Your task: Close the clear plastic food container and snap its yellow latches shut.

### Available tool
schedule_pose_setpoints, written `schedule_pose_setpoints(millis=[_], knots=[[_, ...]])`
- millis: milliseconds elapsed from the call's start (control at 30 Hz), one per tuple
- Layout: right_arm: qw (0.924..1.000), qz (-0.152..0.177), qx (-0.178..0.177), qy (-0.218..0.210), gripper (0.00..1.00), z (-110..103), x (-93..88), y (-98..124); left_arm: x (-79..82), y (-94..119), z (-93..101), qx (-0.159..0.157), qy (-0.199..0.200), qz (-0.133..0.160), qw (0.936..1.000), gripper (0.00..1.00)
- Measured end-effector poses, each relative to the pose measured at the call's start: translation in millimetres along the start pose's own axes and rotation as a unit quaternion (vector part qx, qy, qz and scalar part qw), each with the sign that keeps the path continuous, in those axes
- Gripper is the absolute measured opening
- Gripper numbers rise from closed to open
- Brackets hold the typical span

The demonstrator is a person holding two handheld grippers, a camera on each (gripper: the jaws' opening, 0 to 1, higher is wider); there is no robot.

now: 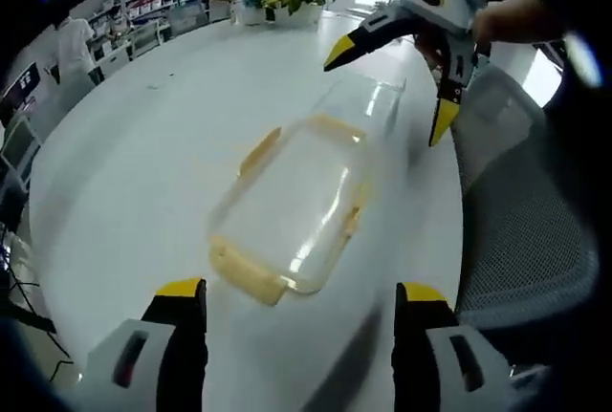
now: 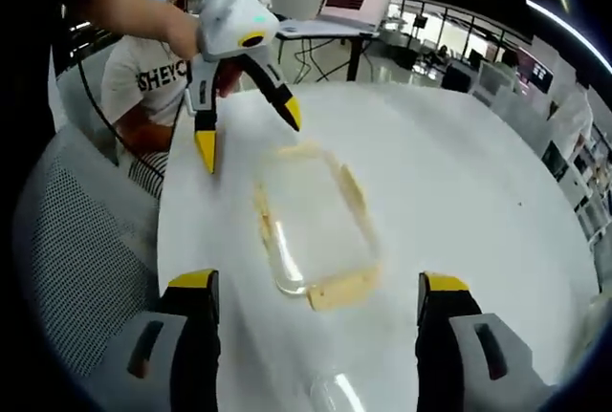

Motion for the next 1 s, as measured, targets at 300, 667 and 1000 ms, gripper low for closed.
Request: schedule_pose_setpoints(millis=[300,667,1000], knots=[[0.9997,-0.014,0.015,0.009,0.79,6,2.4,-8,-0.5,-3,-10.1,-0.005,-0.033,-0.015,0.9993,0.75],[0.9962,-0.069,0.037,0.038,0.74,18,-11.3,-21,-1.9,-10,-25.6,-0.012,-0.080,-0.053,0.9954,0.72],[0.9915,-0.104,0.051,0.059,0.67,23,-15.5,-27,1.1,-13,-30.7,-0.022,-0.112,-0.066,0.9912,0.66]])
Point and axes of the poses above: the point that each gripper's makers call its tool centre point, and the gripper's own axes: y roughly backward along the fingers, z roughly to its right, x roughly out of its top, the point moved 5 cm from there along y, roughly backward along the fingers, and after that the axes turned 5 degrees about -z, right-handed, at the moved point
